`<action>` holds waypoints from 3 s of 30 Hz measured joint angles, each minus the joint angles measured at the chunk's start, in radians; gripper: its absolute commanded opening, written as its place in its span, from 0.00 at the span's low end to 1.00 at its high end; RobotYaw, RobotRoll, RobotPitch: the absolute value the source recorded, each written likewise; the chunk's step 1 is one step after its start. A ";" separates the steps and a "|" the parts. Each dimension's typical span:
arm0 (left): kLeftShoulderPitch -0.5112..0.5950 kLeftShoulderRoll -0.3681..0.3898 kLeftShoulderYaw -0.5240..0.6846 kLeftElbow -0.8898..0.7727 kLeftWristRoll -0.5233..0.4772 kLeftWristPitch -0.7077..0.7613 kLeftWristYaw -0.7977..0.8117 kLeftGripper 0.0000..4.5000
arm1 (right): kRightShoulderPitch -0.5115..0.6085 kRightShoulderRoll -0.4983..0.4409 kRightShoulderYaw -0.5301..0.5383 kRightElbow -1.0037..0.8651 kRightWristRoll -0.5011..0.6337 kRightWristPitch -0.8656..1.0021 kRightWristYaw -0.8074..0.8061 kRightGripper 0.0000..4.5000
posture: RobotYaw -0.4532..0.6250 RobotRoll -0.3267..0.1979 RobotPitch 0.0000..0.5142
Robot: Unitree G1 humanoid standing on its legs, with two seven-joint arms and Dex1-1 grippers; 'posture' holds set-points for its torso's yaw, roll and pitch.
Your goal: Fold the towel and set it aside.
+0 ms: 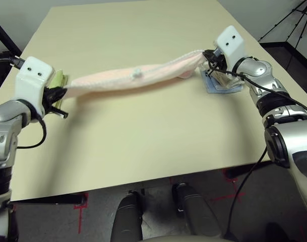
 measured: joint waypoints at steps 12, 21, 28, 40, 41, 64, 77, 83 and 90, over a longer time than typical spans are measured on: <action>0.188 0.148 0.109 -0.120 -0.199 0.128 -0.282 0.00 | 0.142 -0.183 0.059 -0.406 0.089 0.409 0.482 0.00 | 0.39 0.62 0.33; 0.345 0.232 0.254 -0.072 -0.200 0.109 -0.435 0.00 | 0.157 -0.282 0.110 -0.453 0.090 0.478 0.649 0.00 | 0.39 0.62 0.35; 0.446 0.240 0.295 -0.029 -0.138 0.010 -0.500 0.00 | 0.146 -0.296 0.144 -0.377 0.045 0.395 0.655 0.00 | 0.40 0.62 0.36; 0.497 0.239 0.334 -0.028 -0.126 -0.022 -0.542 0.00 | 0.143 -0.299 0.158 -0.326 0.027 0.342 0.677 0.00 | 0.40 0.62 0.37; 0.469 0.239 0.328 -0.015 -0.125 -0.031 -0.530 0.00 | 0.134 -0.297 0.158 -0.314 0.027 0.340 0.665 0.00 | 0.40 0.62 0.37; -0.072 0.160 -0.035 0.312 -0.001 -0.277 -0.239 0.00 | -0.046 -0.094 0.154 0.011 -0.071 0.154 0.129 0.00 | 0.38 0.62 0.39; -0.182 0.005 -0.140 0.341 0.086 -0.285 -0.126 0.00 | -0.027 0.014 0.154 0.068 -0.129 0.152 -0.010 0.00 | 0.38 0.62 0.39; -0.207 -0.019 -0.156 0.396 0.138 -0.318 -0.073 0.00 | -0.026 0.021 0.154 0.109 -0.148 0.145 -0.083 0.00 | 0.37 0.62 0.39; -0.207 -0.025 -0.156 0.400 0.153 -0.328 -0.067 0.00 | -0.027 0.021 0.154 0.142 -0.163 0.134 -0.135 0.00 | 0.38 0.62 0.40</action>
